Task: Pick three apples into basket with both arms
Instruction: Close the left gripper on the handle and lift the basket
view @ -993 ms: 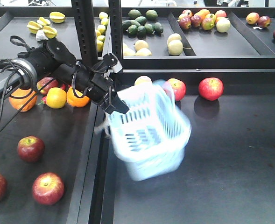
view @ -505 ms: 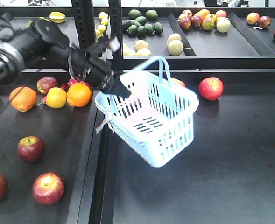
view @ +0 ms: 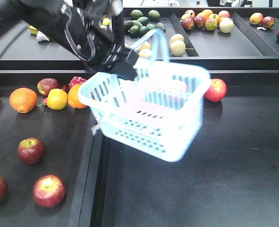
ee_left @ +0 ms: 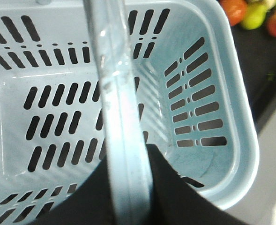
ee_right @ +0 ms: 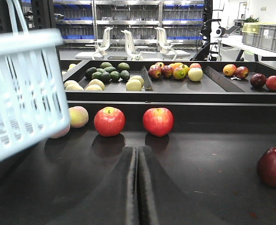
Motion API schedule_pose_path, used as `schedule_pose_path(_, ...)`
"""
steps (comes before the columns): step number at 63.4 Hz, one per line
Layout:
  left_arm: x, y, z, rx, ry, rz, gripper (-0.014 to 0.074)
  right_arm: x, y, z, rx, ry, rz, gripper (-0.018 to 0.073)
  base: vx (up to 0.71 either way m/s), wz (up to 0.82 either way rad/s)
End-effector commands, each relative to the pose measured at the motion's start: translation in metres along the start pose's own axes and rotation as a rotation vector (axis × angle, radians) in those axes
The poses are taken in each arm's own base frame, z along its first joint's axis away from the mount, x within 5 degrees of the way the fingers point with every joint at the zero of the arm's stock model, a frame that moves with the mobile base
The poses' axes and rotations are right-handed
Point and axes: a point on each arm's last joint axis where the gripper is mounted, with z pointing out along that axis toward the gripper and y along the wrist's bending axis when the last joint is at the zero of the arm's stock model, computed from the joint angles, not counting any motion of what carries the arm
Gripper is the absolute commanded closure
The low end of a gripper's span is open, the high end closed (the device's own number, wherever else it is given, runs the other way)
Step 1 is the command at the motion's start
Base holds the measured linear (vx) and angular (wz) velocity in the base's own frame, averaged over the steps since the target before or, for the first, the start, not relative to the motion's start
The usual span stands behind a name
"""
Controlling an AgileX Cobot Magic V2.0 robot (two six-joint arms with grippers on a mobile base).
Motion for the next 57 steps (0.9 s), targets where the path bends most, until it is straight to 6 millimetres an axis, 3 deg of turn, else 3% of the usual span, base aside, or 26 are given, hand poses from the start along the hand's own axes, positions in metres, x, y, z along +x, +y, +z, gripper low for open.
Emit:
schedule_pose_path(1,0.006,-0.042,-0.043,0.063,-0.091,0.027,0.0604,-0.003,0.000,0.000,0.005,-0.071,-0.013,0.0564,0.00,0.00)
schedule_pose_path(18,0.067,-0.063,-0.052,0.080,-0.025,0.028,0.0604,-0.003,0.000,0.000,0.005,-0.069,-0.013,0.0564,0.00,0.00)
schedule_pose_path(30,0.100,-0.075,-0.070,0.084,-0.208,-0.016,0.0604,-0.003,0.000,0.000,0.005,-0.069,-0.013,0.0564,0.00,0.00)
schedule_pose_path(40,0.129,-0.074,-0.076,0.073,-0.298,-0.063,0.0604,-0.003,0.000,0.000,0.005,-0.069,-0.013,0.0564,0.00,0.00)
schedule_pose_path(57,0.147,-0.070,-0.074,0.055,-0.308,-0.080,0.0604,-0.003,0.000,0.000,0.005,-0.069,-0.013,0.0564,0.00,0.00)
